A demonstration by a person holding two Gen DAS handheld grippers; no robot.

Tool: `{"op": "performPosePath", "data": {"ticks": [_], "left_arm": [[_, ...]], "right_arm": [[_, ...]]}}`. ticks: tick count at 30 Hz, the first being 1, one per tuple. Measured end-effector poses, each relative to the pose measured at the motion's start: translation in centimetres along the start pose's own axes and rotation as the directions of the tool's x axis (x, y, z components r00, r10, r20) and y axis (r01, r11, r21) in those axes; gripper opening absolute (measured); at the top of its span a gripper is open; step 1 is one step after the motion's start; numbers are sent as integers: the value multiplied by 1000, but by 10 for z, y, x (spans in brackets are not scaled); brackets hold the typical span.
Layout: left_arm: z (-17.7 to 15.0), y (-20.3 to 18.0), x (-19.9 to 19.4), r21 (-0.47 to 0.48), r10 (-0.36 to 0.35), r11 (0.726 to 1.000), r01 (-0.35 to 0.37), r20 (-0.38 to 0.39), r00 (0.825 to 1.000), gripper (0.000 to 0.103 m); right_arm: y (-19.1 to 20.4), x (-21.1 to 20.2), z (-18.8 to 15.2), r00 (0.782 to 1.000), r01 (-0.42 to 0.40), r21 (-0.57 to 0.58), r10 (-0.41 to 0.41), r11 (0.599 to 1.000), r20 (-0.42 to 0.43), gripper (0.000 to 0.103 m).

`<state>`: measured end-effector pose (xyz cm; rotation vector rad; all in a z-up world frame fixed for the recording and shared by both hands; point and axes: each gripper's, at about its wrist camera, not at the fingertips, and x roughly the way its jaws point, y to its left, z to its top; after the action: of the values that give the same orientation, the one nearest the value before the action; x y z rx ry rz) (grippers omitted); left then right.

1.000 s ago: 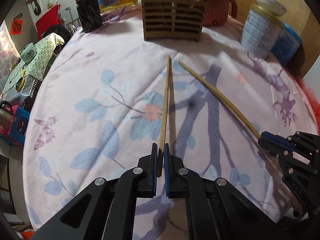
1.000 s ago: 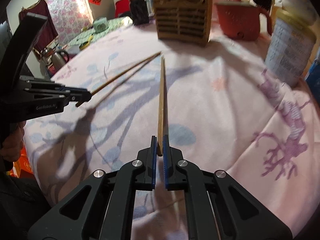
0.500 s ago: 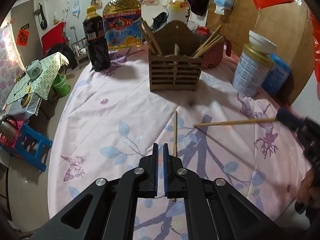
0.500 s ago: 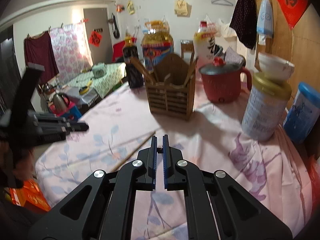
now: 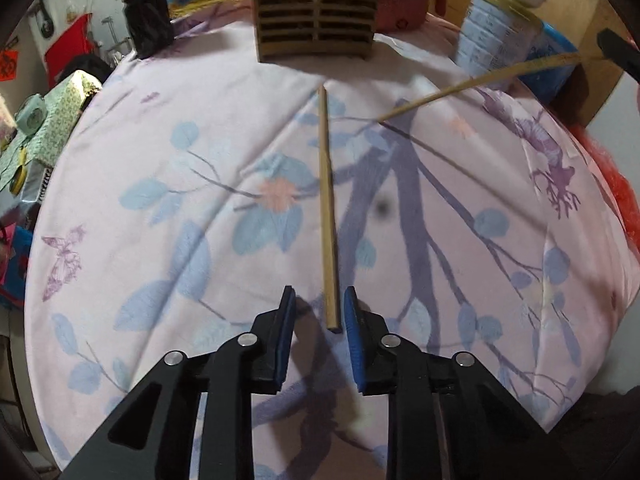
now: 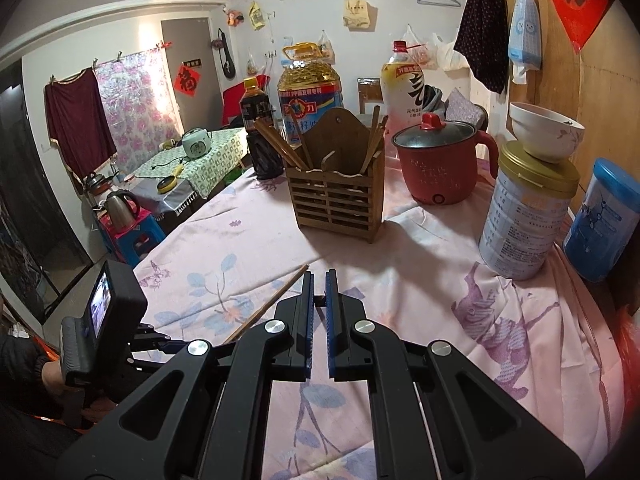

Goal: Organize utensils
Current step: 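Lift the left tool's chopstick toward the holder while the right tool carries its own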

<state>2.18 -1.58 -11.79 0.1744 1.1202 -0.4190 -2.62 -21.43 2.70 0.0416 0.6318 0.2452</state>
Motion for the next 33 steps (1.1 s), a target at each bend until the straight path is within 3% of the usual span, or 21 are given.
{"op": "performPosePath", "data": {"ticks": [1,2,3,10,20,33], "left_arm": [[-1,-1,0,6,-3,1000,3,4,1000,20],[-2,-3,1,14,-22,1000,22,2,1000,7],[-2,-4,1,13,-25,1000,25,2,1000,6],[25,-1,-58,-7,-14,1000,15,120,993,5],[85,3,-145,-22,28,999,-23,305,952,5],[119,0,-170,-8,-6,1000,9,323,946,5]], "right_arm": [[0,0,0,1000,0,1,0,1000,-1,7],[-1,0,0,1000,0,3,0,1000,-1,7],[-2,0,0,1000,0,4,0,1000,-1,7],[0,-4,5,1000,-5,-5,6,1000,21,6],[5,-13,28,996,-23,-11,23,1000,83,6],[4,-22,51,992,-28,-14,30,1000,122,6]]}}
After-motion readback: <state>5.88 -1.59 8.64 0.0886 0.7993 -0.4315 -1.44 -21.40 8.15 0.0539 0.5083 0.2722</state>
